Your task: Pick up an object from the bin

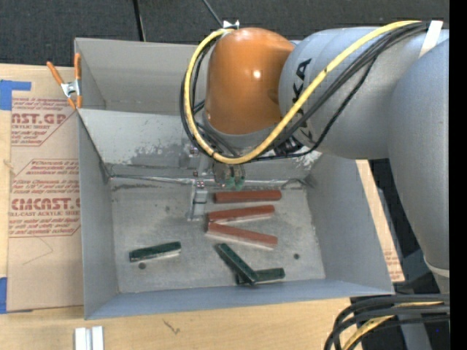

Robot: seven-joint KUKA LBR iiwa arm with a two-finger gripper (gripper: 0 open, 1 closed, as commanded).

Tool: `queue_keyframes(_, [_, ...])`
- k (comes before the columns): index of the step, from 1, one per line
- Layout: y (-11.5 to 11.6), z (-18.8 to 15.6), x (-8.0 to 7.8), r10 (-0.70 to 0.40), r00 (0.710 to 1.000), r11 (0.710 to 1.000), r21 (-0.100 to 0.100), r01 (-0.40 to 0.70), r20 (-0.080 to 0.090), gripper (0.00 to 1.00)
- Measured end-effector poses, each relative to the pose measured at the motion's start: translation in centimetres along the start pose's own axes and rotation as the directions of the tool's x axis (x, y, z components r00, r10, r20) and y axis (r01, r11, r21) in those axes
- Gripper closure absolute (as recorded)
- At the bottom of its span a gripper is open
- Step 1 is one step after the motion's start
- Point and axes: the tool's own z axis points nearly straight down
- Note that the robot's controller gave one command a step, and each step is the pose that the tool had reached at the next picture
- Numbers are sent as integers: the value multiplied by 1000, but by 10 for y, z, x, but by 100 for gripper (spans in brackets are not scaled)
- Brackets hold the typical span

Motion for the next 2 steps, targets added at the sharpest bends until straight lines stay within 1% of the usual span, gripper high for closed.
queue_keyframes(1, [0,0,0,0,1000,1000,0,0,0,0])
queue_keyframes(2, [7,36,19,-77,997,997,1,77,5,0])
